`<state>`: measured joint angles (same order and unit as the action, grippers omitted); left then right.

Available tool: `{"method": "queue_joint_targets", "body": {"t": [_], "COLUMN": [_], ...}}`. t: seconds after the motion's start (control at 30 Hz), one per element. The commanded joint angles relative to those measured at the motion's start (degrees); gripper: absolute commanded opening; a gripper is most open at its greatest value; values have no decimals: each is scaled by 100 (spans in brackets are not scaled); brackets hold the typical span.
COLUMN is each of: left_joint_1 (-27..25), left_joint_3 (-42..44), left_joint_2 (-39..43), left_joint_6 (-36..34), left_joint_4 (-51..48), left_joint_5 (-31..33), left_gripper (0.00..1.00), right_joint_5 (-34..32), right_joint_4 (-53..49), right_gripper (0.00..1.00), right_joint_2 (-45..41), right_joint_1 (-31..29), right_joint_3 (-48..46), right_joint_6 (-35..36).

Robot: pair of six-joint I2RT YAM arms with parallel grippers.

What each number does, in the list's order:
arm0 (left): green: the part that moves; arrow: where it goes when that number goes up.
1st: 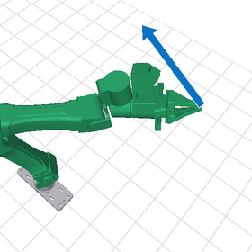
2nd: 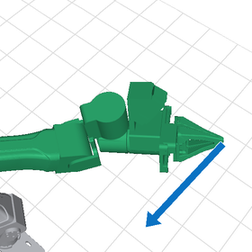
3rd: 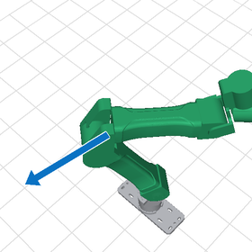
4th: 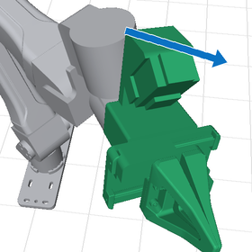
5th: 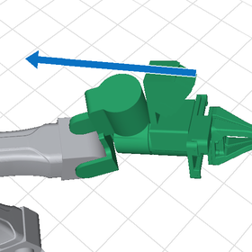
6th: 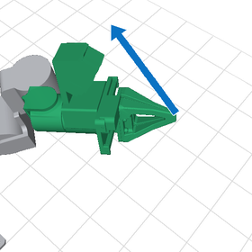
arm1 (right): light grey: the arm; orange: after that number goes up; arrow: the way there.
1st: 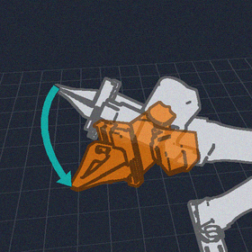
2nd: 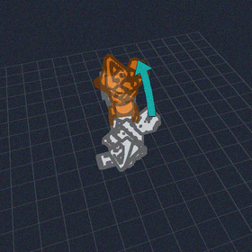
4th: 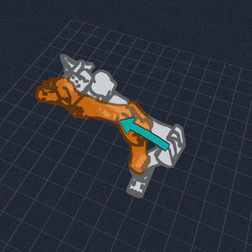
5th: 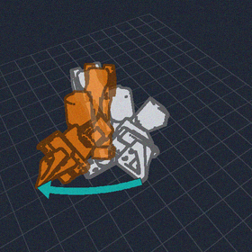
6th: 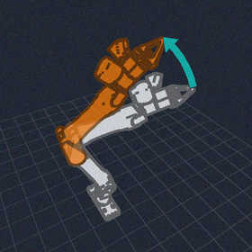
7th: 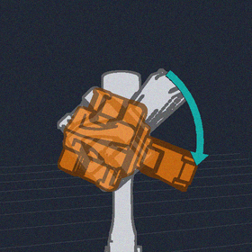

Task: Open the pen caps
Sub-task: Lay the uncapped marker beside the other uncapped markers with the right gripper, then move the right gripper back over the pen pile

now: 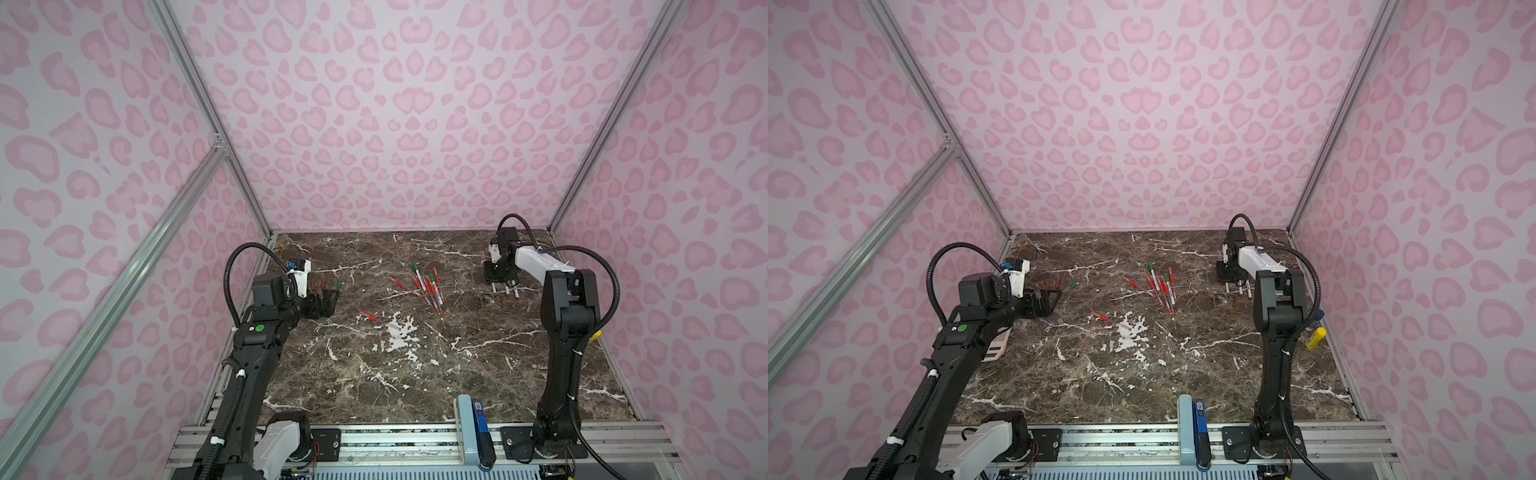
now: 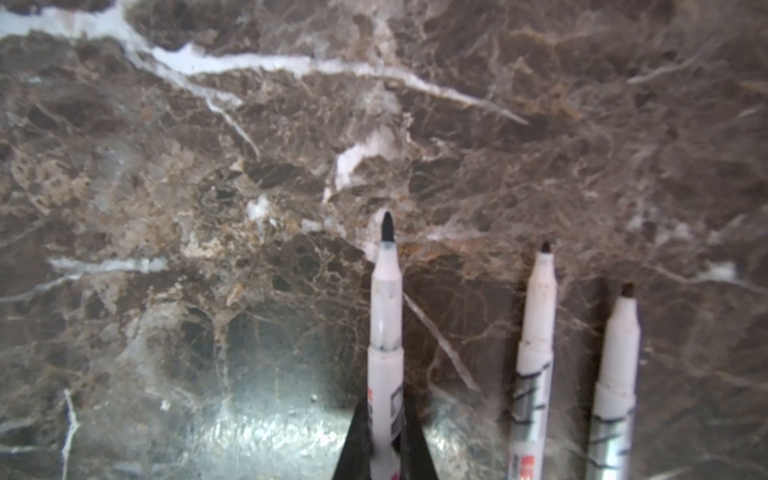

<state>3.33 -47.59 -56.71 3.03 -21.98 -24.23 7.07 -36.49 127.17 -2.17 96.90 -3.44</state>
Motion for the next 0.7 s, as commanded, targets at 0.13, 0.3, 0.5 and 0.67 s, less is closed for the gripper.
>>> {"method": "queue_joint_targets", "body": {"t": [0.13,0.3,0.5,0.67], "left_joint_1": [55,107,138,150], "left_joint_3": [35,-2,-10,18], "left_joint_2": [38,30,37,43], "left_joint_6": [29,80,100,112], "left_joint_4": [275,273,228,258], "left_joint_5": [-116,-88,-100,-166], "left_gripper": [98,98,98,98], "right_joint_5": [-82,-12,34,57], "right_joint_4": [-111,-31,34,59], "right_gripper": [19,27,30,30], "right_joint_2": [153,-133,-735,-1250], "right_joint_1": [18,15,-36,-340], "right_joint_3": [-25,-141,-400,-747], "right_joint_6": [19,-1,-78,-144]}}
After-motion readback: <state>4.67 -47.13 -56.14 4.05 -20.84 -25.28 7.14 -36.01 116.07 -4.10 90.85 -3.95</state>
